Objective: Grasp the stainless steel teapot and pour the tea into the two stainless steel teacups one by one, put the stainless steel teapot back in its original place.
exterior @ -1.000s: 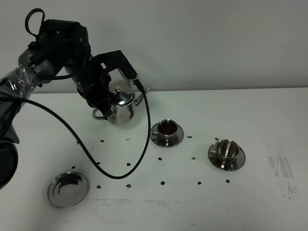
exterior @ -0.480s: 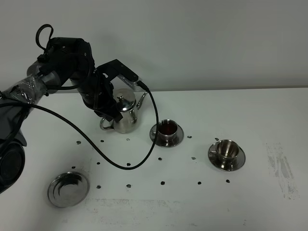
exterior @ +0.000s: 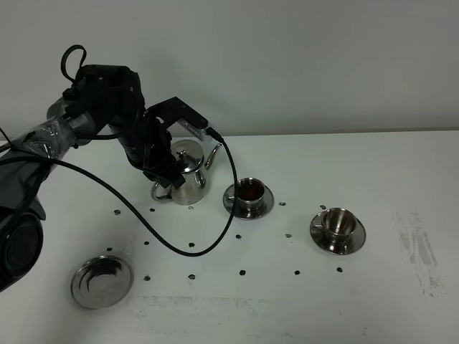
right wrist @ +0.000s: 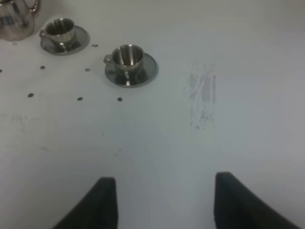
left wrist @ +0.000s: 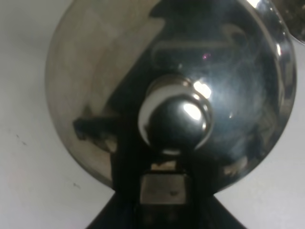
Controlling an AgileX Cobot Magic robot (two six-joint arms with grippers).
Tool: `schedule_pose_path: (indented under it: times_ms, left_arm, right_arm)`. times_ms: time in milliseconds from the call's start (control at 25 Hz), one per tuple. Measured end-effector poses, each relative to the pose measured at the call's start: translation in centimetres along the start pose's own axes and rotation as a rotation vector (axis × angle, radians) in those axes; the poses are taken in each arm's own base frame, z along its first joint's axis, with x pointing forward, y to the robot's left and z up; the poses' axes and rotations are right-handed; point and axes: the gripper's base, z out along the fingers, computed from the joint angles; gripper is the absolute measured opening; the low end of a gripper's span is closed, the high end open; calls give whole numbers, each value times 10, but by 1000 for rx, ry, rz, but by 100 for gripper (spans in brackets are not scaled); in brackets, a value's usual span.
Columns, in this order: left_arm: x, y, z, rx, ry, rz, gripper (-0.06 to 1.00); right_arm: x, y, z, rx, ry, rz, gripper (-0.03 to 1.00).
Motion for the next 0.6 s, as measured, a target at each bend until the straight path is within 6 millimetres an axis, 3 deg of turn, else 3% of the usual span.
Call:
schedule_pose_path:
  times_ms: [120,320,480,600]
  left_arm:
    - [-4,-3,-21,-3,-5,42,24]
    - [-20,-18,-78,-34,-75,109,24]
    - [-35,-44,-107,-32,-115,184,24]
    - [-49,-74,-117,-19,-144,268,24]
  right_arm:
    - [0,0,0,0,0,0,45]
    - [0,0,0,0,0,1,45]
    - [0,0,0,0,0,3,45]
    - [0,0,0,0,0,3,45]
